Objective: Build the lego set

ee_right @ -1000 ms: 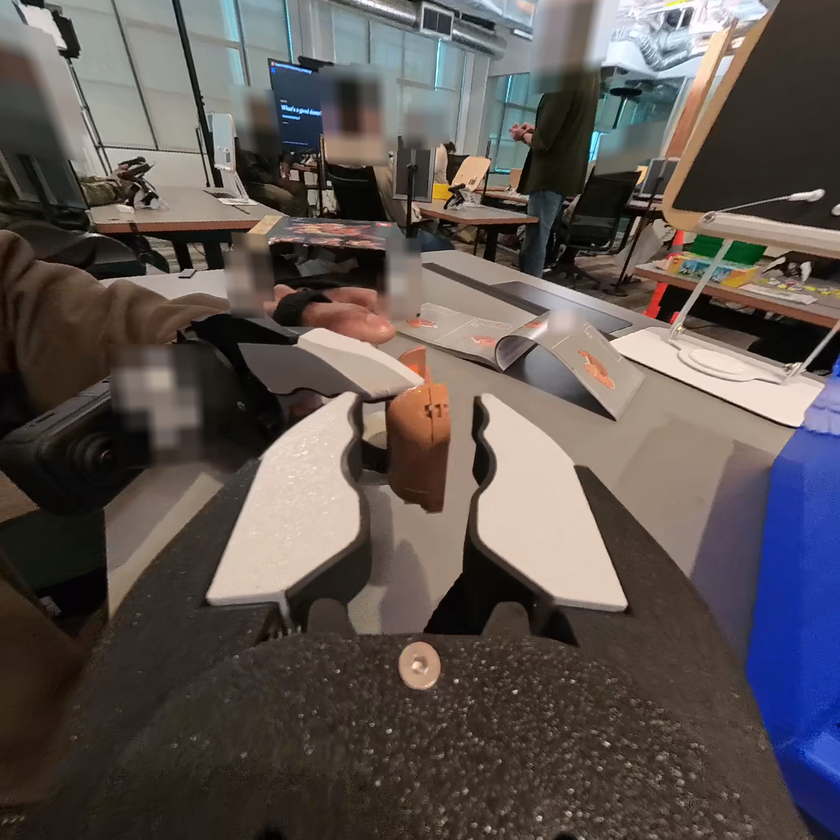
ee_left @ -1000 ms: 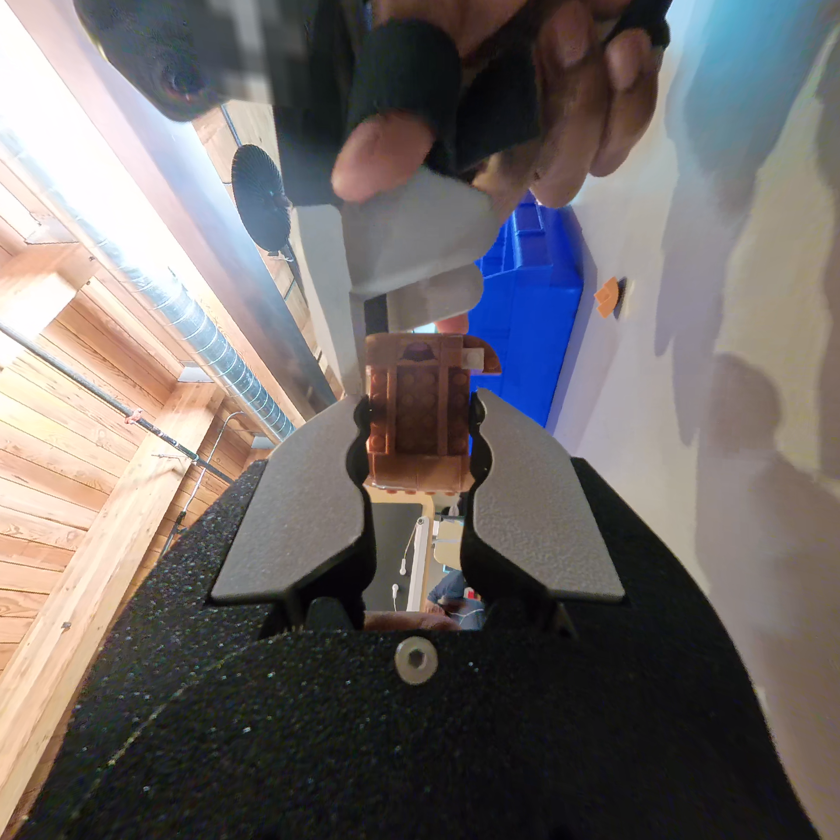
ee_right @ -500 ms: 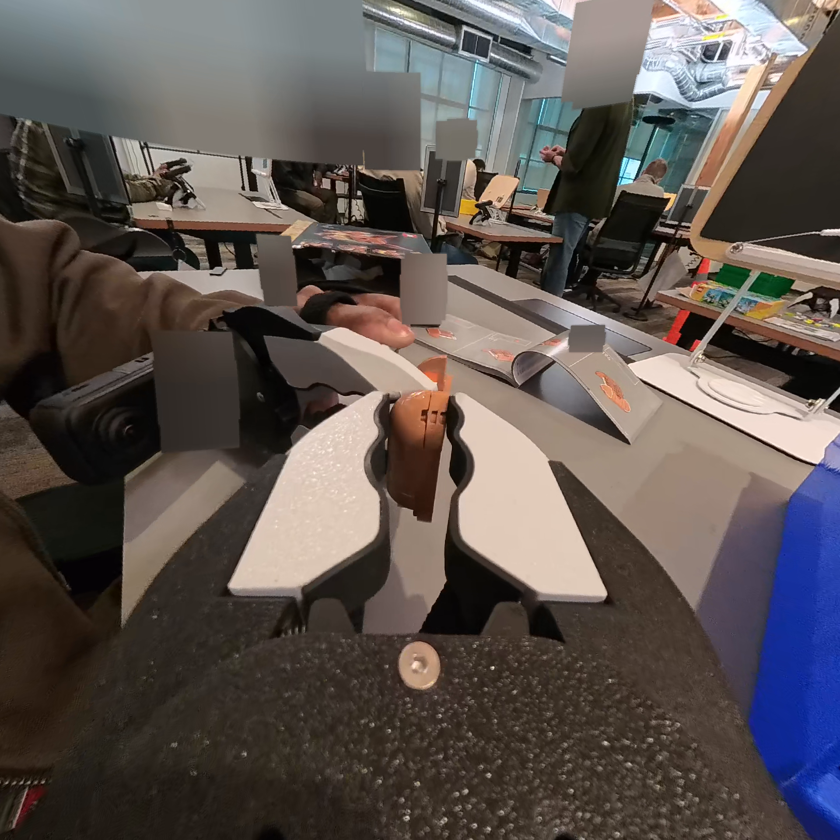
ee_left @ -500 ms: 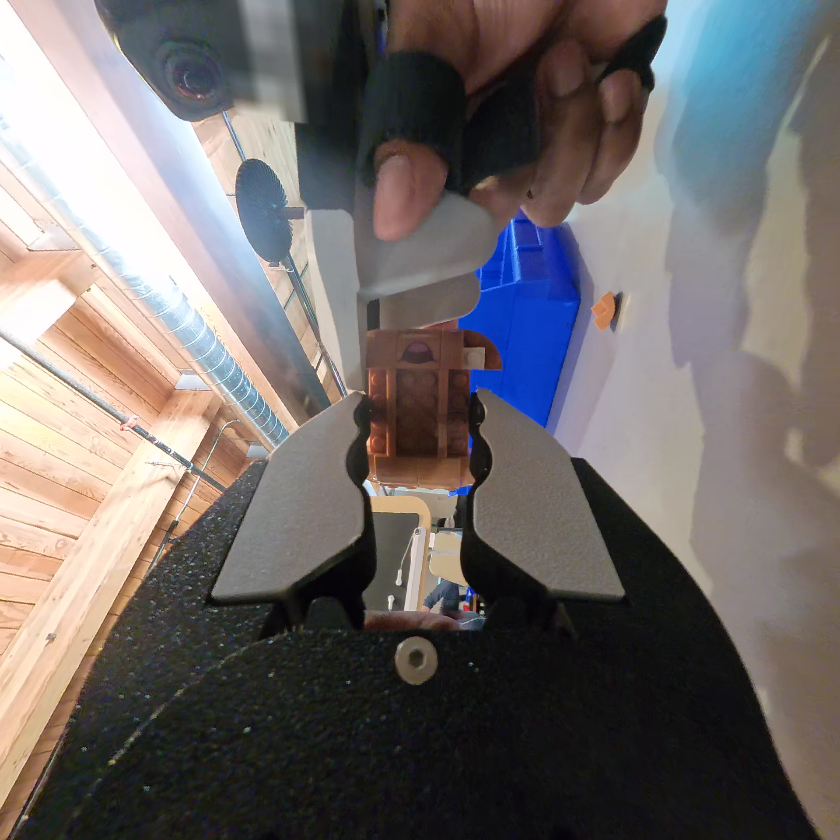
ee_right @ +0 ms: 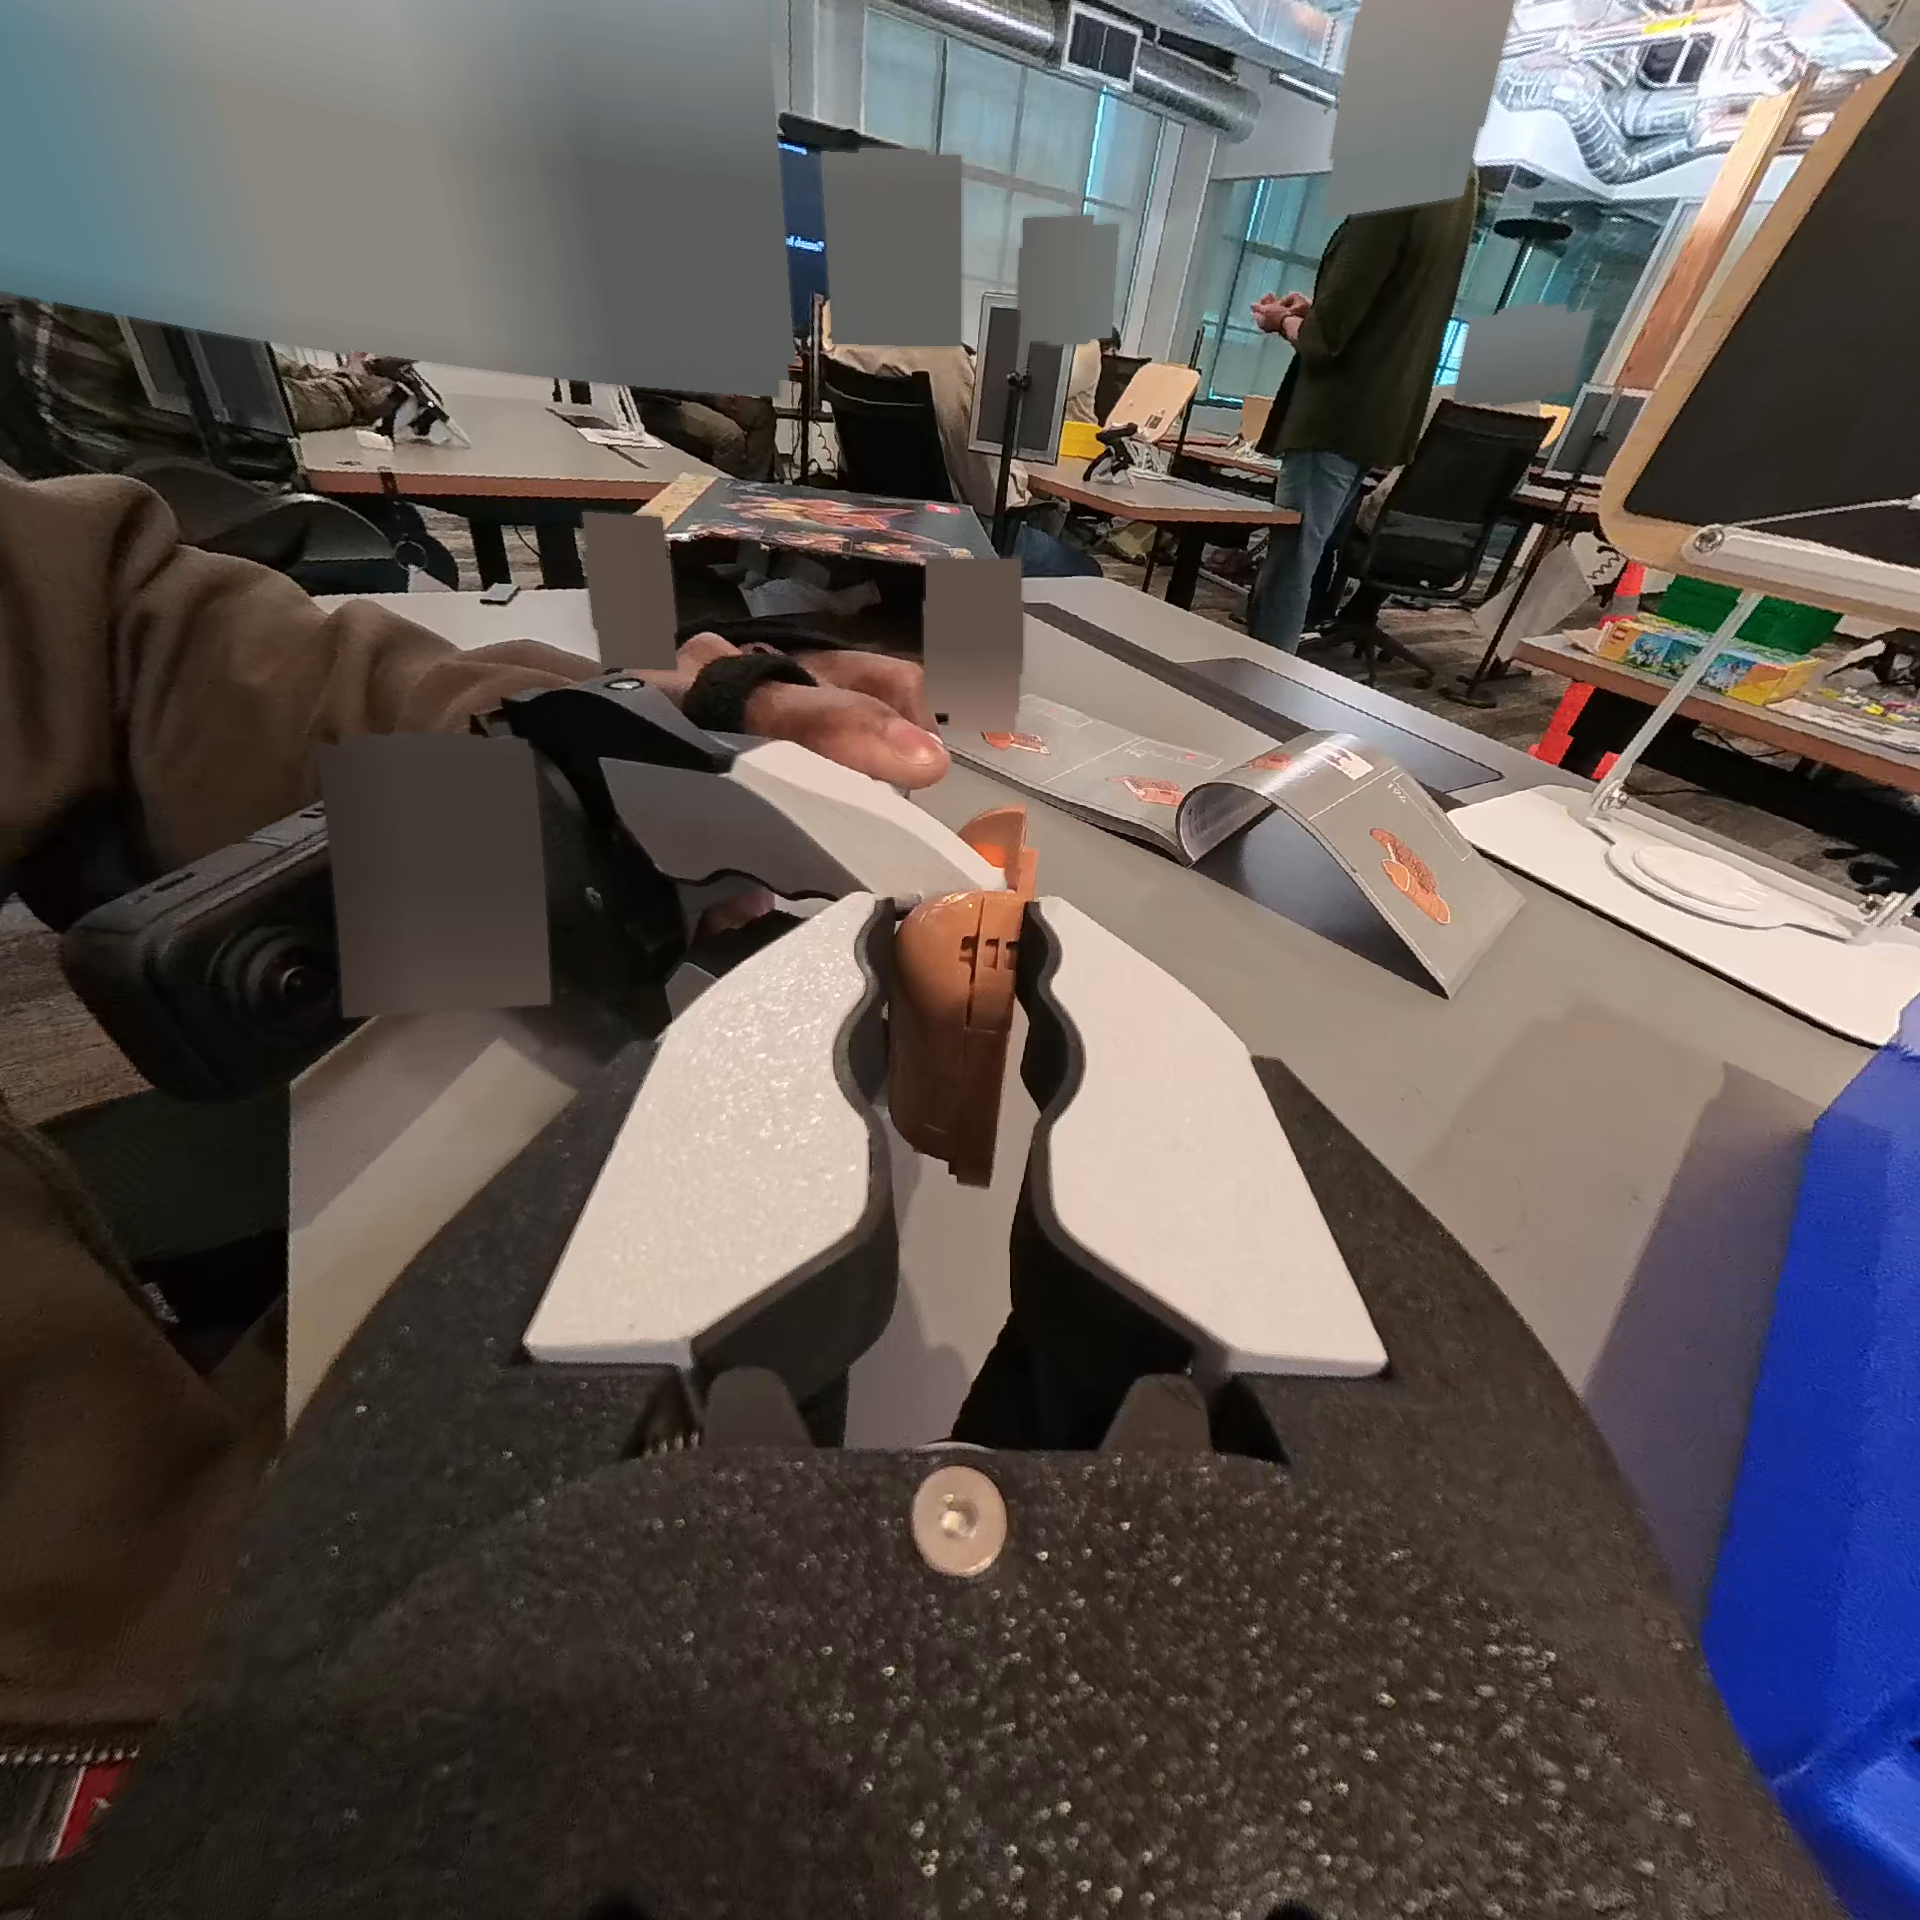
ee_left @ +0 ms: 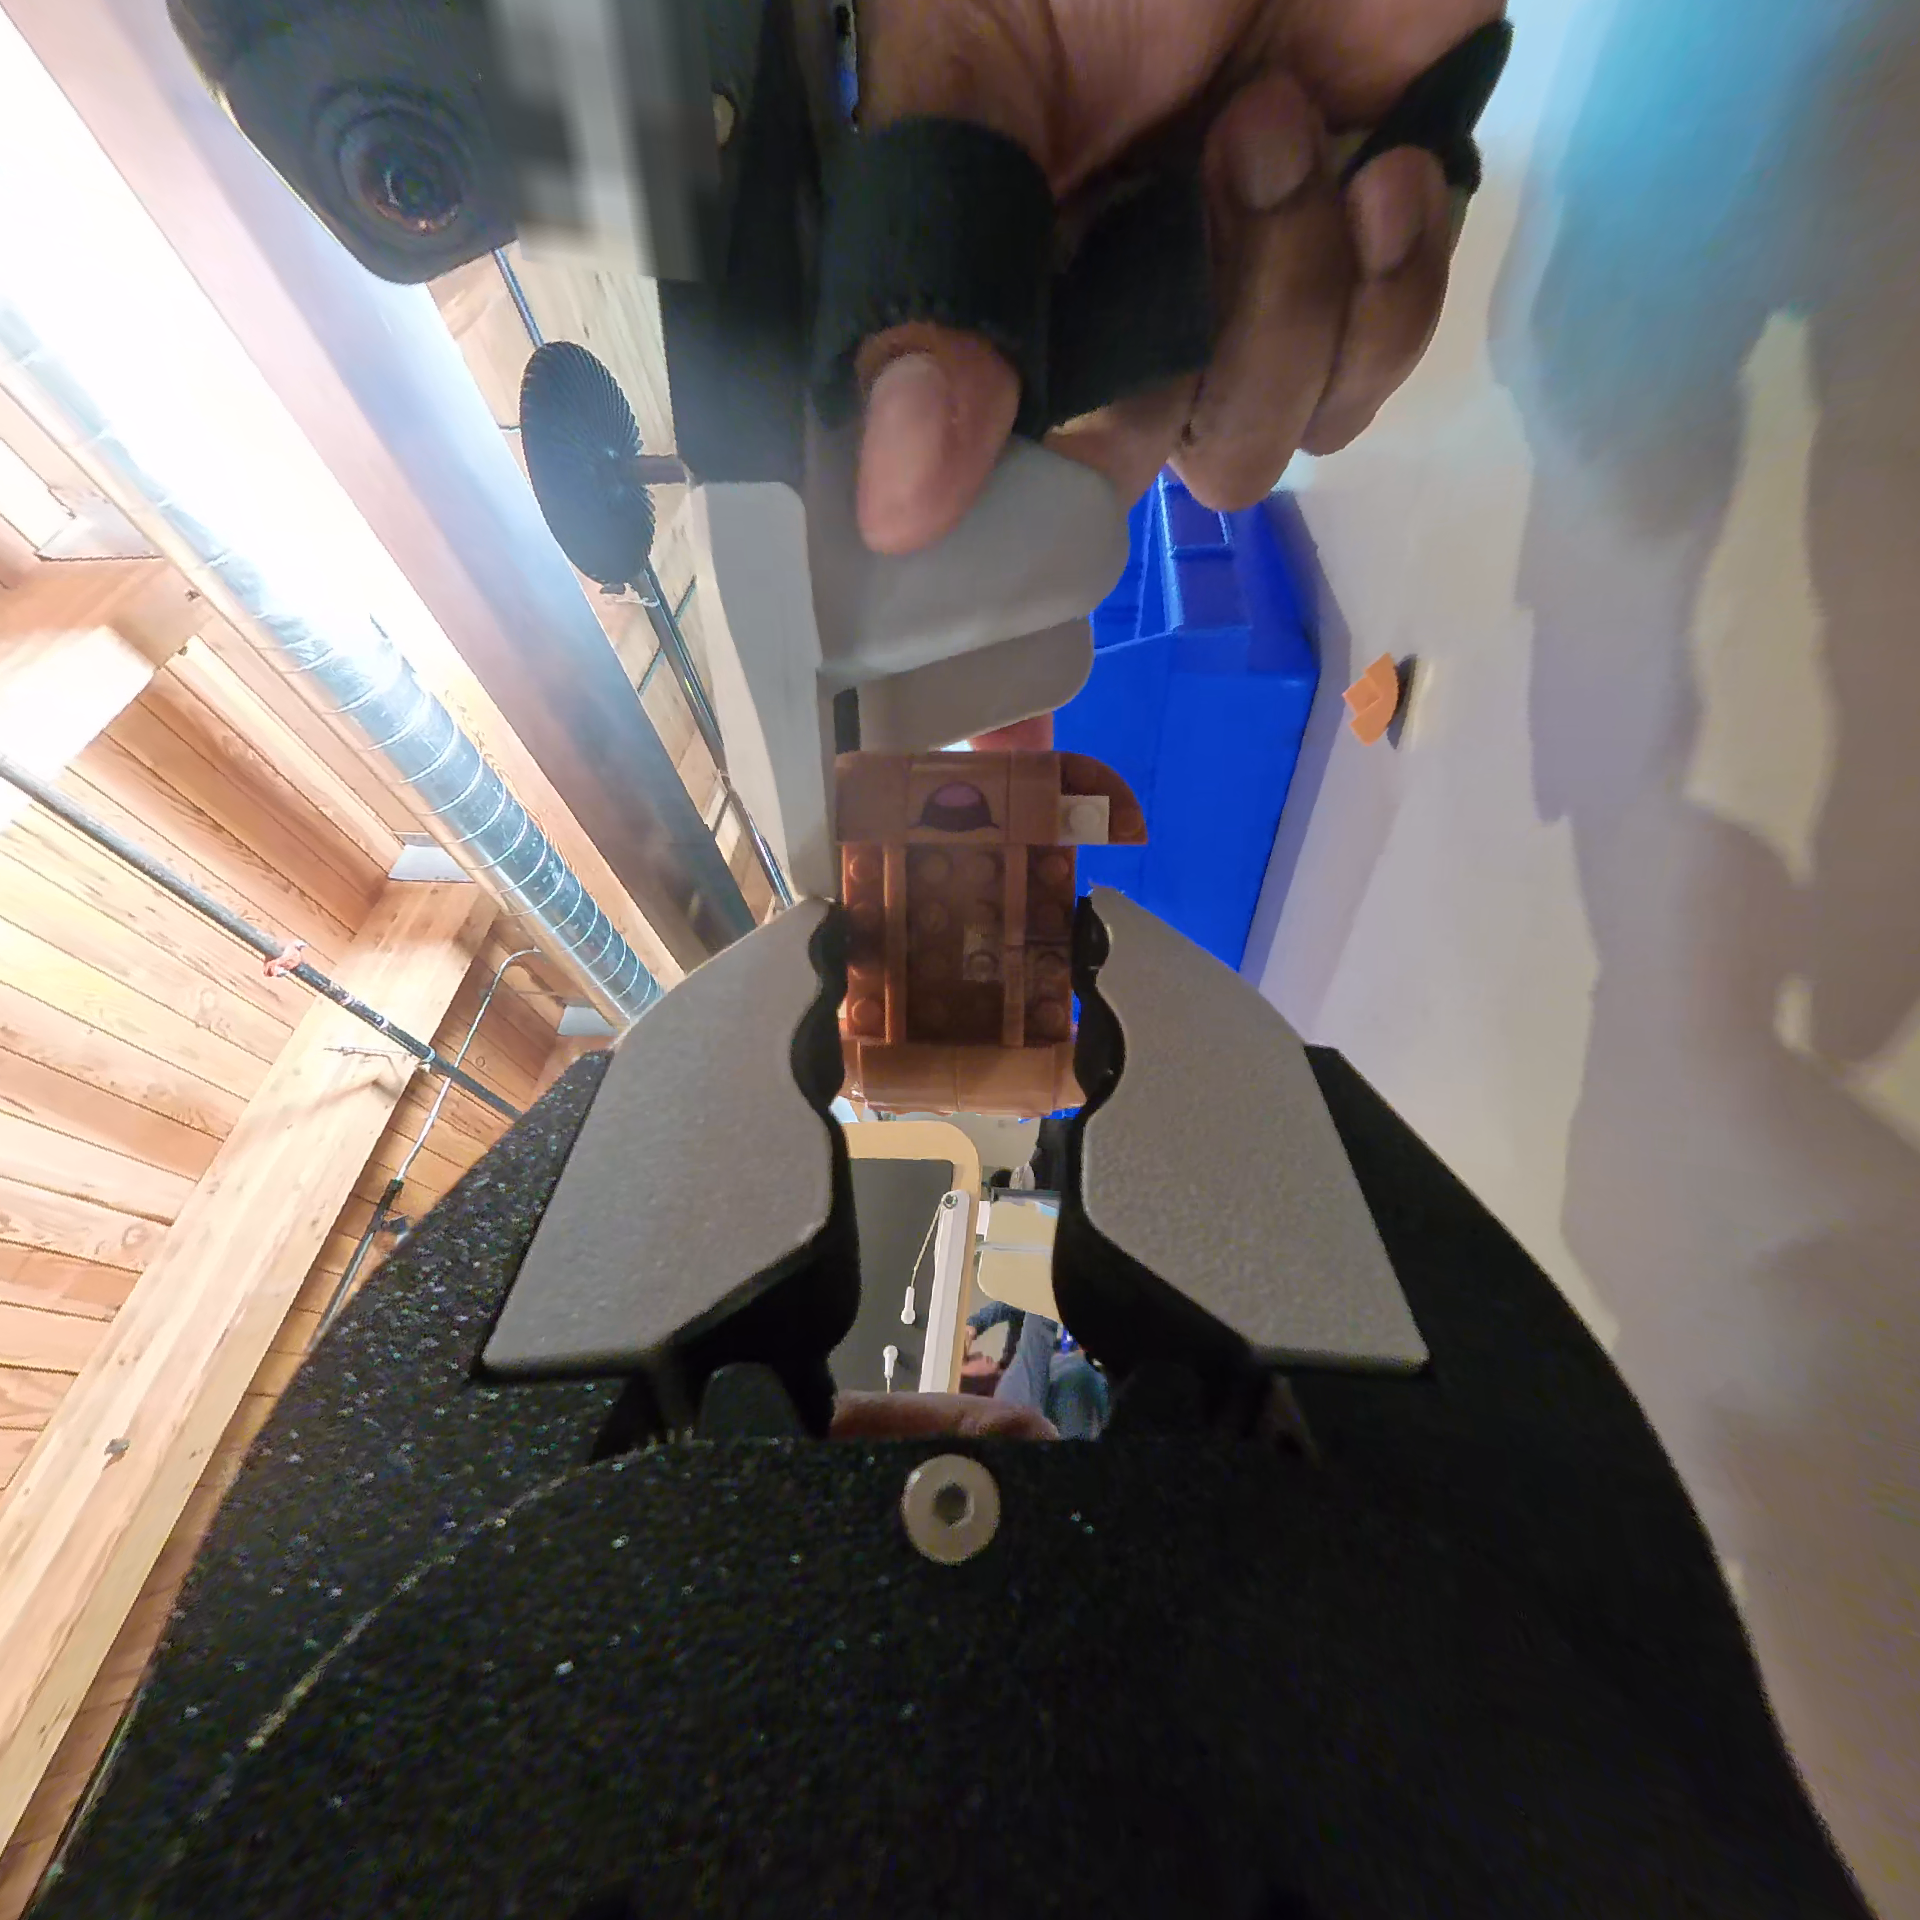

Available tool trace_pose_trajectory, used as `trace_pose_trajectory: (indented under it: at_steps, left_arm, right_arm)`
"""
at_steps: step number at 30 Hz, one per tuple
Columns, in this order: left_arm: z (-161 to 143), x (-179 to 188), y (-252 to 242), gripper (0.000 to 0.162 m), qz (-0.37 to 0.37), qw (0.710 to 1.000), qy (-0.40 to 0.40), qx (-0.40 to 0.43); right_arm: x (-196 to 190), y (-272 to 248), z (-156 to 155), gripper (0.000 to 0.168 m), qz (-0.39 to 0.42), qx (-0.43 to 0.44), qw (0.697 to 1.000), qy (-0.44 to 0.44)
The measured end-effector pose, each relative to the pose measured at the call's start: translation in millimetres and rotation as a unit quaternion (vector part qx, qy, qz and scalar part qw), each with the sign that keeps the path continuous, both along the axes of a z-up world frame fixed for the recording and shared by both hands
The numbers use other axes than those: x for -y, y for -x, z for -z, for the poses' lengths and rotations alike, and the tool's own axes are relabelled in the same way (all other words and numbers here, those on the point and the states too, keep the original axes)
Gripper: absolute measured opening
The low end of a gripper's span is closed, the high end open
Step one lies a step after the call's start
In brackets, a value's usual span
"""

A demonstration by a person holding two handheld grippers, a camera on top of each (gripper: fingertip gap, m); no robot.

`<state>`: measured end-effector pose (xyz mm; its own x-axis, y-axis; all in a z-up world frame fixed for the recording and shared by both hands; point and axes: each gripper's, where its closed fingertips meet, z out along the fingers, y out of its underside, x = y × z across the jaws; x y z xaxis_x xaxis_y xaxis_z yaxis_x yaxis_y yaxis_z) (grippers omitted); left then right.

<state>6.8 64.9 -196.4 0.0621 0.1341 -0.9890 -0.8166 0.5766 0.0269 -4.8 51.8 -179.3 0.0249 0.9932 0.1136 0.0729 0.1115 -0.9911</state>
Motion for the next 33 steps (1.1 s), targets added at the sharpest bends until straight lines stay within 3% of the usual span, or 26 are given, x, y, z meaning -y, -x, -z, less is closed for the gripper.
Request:
trace_pose_trajectory:
  at_steps: [11, 17, 24, 33]
  left_arm:
    - [-1.4, -3.3, 1.6, 0.041, -0.012, 1.000, 0.004, 0.011]
    - [-4.3, -5.4, 3.6, 0.041, -0.026, 1.000, -0.004, 0.015]
    - [-4.1, -8.0, 5.5, 0.041, -0.038, 0.999, -0.003, 0.017]
    - [-4.0, -5.9, 4.9, 0.041, -0.031, 0.999, 0.002, 0.021]
  right_arm:
    - [-4.2, 0.7, -2.3, 0.023, 0.009, -0.018, 0.999, 0.032]
    - [-14.6, -3.7, -5.2, 0.038, 0.070, -0.032, 0.997, 0.021]
    - [-13.3, -5.4, -6.2, 0.026, 0.091, -0.033, 0.995, -0.008]
    - [-10.6, -5.7, -6.9, 0.024, 0.071, -0.032, 0.997, -0.009]
